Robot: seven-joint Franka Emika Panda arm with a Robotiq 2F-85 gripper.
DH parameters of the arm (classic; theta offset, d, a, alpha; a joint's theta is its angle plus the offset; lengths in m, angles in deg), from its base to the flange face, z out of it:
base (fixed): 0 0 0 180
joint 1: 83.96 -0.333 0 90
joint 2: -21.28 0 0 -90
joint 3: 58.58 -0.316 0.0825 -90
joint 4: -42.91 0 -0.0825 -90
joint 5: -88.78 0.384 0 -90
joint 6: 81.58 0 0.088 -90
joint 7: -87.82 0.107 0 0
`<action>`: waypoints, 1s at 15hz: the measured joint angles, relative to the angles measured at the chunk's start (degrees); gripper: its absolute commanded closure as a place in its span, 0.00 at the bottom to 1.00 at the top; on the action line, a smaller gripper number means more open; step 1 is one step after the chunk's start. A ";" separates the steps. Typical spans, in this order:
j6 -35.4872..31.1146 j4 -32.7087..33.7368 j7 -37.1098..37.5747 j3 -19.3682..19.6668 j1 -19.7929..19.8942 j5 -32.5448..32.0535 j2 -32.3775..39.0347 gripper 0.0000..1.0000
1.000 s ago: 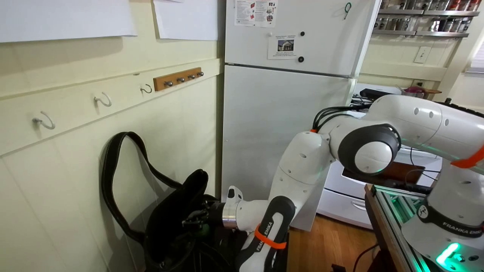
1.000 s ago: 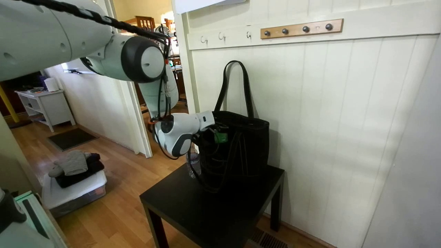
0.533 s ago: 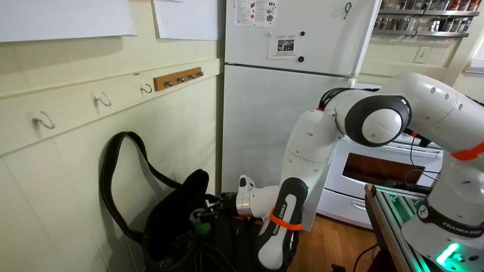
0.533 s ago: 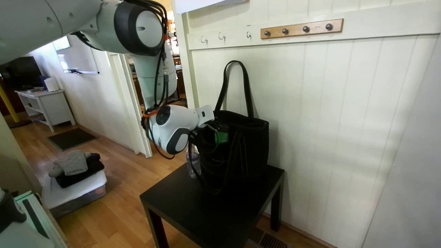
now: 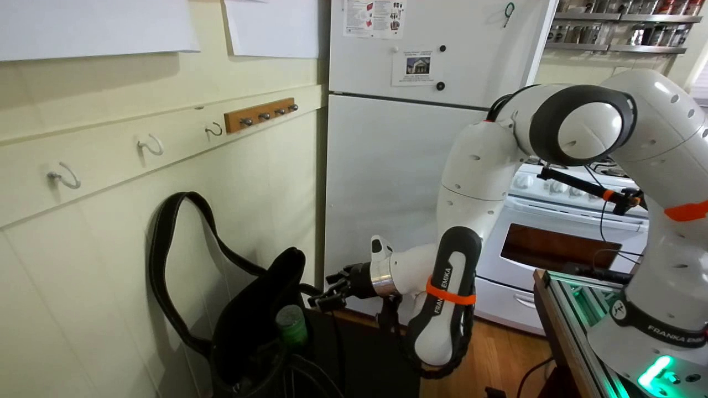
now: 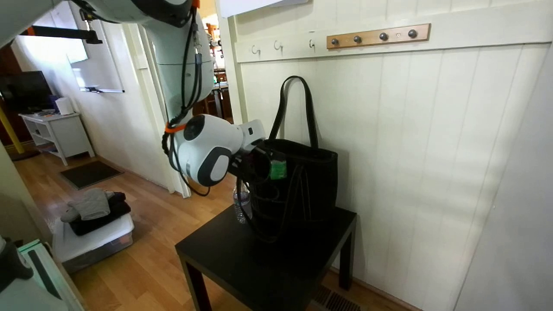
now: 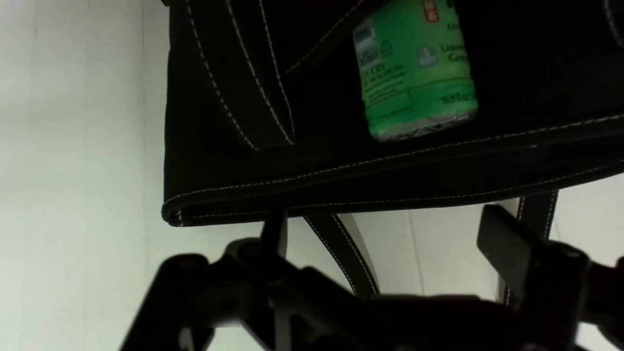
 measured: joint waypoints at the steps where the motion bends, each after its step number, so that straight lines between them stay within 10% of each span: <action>1: 0.67 -1.87 0.25 0.01 0.49 -1.14 -1.50 0.00; 15: 26.33 -14.02 9.26 -4.89 15.28 -25.46 -17.50 0.00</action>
